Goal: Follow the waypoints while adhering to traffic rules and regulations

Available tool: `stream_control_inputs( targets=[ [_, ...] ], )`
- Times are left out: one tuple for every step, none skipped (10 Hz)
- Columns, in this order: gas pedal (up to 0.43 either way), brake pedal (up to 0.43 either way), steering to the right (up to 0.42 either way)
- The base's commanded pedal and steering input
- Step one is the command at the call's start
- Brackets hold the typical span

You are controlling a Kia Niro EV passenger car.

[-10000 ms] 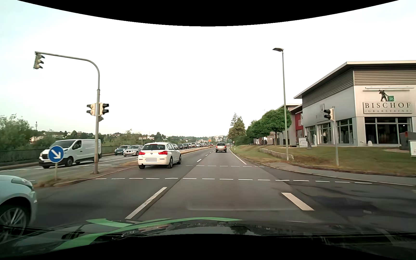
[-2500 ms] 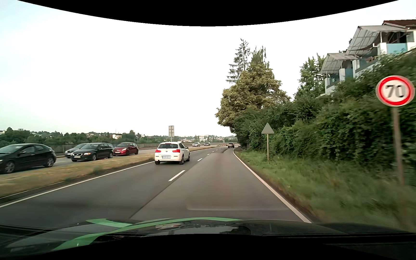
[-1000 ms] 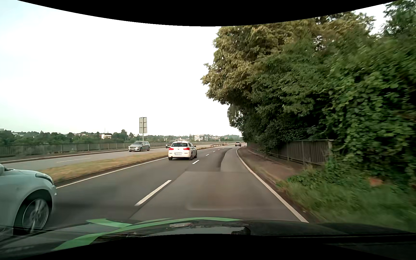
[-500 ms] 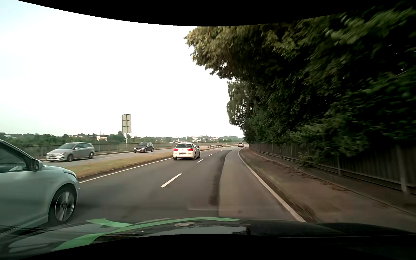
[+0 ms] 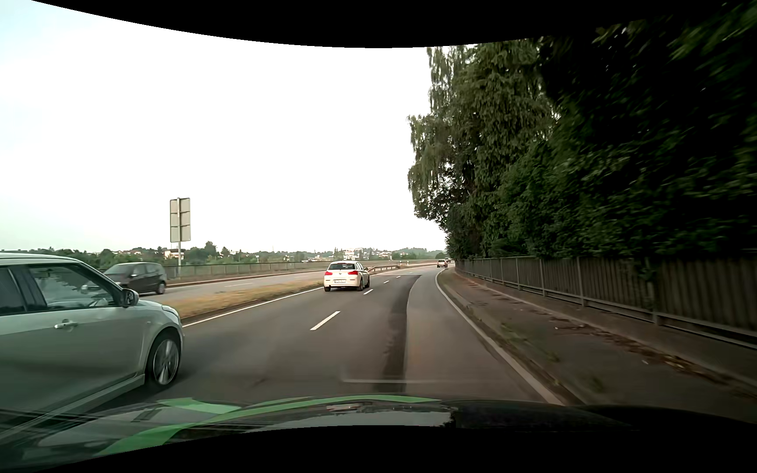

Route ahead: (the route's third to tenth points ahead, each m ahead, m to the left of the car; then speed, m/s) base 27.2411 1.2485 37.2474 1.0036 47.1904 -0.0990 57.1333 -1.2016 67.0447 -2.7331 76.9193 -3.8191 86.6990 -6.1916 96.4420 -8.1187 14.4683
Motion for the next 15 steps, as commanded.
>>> stream_control_inputs(
  targets=[
    [0.157, 0.0, 0.008],
    [0.157, 0.0, 0.009],
    [0.157, 0.0, 0.011],
    [0.157, 0.0, 0.011],
    [0.157, 0.0, 0.011],
    [0.169, 0.0, 0.011],
    [0.169, 0.0, 0.01],
    [0.169, 0.0, 0.009],
    [0.177, 0.0, 0.009],
    [0.177, 0.0, 0.009],
    [0.177, 0.0, 0.009],
    [0.177, 0.0, 0.009],
    [0.177, 0.0, 0.009],
    [0.177, 0.0, 0.009],
    [0.177, 0.0, 0.009]
  ],
)
